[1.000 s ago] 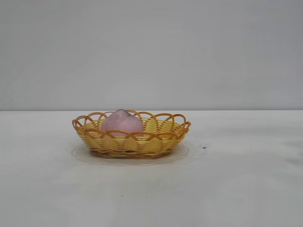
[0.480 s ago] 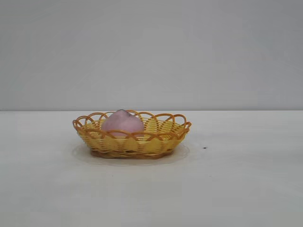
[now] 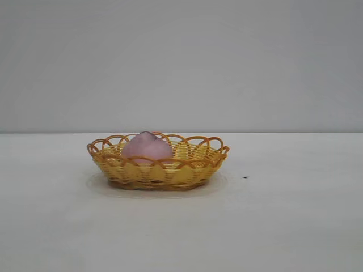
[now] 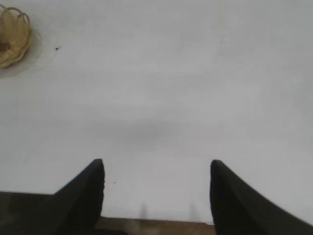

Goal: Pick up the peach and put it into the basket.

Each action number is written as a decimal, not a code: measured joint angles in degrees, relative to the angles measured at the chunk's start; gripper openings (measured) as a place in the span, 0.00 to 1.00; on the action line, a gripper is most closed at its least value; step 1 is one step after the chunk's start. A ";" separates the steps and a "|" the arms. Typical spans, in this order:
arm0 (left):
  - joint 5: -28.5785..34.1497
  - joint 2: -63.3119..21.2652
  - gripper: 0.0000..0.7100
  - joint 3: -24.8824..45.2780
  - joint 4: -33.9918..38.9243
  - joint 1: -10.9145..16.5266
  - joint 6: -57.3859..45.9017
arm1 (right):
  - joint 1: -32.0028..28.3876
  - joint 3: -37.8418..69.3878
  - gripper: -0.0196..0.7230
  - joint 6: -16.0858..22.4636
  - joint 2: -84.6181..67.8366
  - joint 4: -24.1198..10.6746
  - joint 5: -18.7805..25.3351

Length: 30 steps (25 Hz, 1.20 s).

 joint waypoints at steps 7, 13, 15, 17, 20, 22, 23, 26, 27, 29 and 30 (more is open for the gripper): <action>-0.11 -0.10 0.55 0.00 0.00 0.00 0.00 | 0.00 0.00 0.63 0.00 -9.49 0.00 -0.08; -0.11 -0.10 0.55 0.00 0.00 0.00 0.00 | 0.00 0.00 0.63 -0.04 -9.49 0.00 -0.08; -0.11 -0.10 0.55 0.00 0.00 0.00 0.00 | 0.00 0.00 0.63 -0.04 -9.49 0.00 -0.08; -0.11 -0.10 0.55 0.00 0.00 0.00 0.00 | 0.00 0.00 0.63 -0.04 -9.49 0.00 -0.08; -0.11 -0.10 0.55 0.00 0.00 0.00 0.00 | 0.00 0.00 0.63 -0.04 -9.49 0.00 -0.08; -0.11 -0.10 0.55 0.00 0.00 0.00 0.00 | 0.00 0.00 0.63 -0.04 -9.49 0.00 -0.08; -0.11 -0.10 0.55 0.00 0.00 0.00 0.00 | 0.00 0.00 0.63 -0.04 -9.49 0.00 -0.08; -0.11 -0.10 0.55 0.00 0.00 0.00 0.00 | 0.37 0.00 0.63 -0.04 -9.49 -0.10 -0.08; -0.11 -0.10 0.55 0.00 0.00 0.00 0.00 | 0.79 0.00 0.63 -0.04 -9.49 -0.10 -0.08; -0.11 -0.10 0.55 0.00 0.00 0.00 0.00 | 1.31 0.00 0.63 -0.04 -9.49 -0.10 -0.08; -0.11 -0.10 0.55 0.00 0.00 0.00 0.00 | 1.40 0.00 0.63 -0.04 -9.49 -0.10 -0.08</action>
